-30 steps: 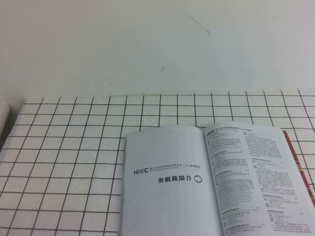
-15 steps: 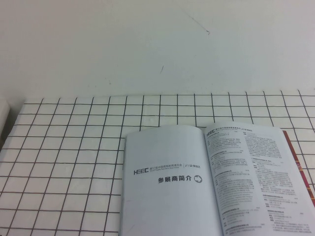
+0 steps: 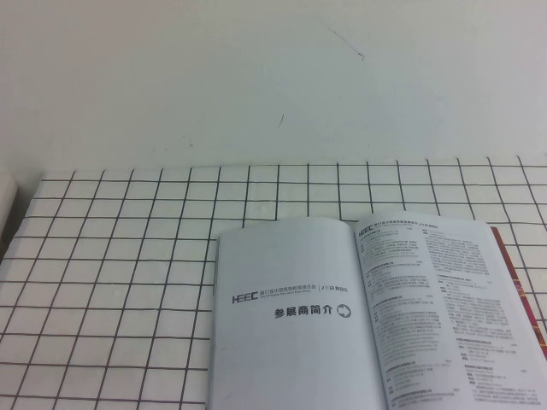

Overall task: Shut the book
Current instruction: 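Close the open booklet and leave it lying on the table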

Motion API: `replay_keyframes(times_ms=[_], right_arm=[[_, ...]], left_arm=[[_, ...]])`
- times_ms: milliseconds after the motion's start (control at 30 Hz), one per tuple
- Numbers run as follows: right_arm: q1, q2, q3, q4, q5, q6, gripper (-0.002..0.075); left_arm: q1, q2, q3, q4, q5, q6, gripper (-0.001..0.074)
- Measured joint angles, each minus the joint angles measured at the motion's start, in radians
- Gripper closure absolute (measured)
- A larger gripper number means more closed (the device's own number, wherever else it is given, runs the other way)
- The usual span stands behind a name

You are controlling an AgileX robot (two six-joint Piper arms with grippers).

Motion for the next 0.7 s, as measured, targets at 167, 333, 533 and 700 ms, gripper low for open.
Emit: replay_keyframes(times_ms=[167, 333, 533, 700], right_arm=[[0.0, 0.0, 0.0, -0.001, -0.202, 0.0, 0.0729], [0.0, 0.0, 0.0, -0.001, -0.247, 0.0, 0.0729], [0.0, 0.0, 0.0, 0.017, -0.333, 0.004, 0.0729], [0.0, 0.0, 0.0, 0.093, -0.564, 0.006, 0.0729]], left_arm=[[0.0, 0.0, 0.0, -0.038, -0.038, 0.0, 0.0738], [0.0, 0.0, 0.0, -0.043, -0.046, 0.0, 0.0738], [0.0, 0.0, 0.0, -0.069, -0.24, -0.11, 0.0738], [0.0, 0.0, 0.0, -0.036, -0.52, -0.372, 0.0738]])
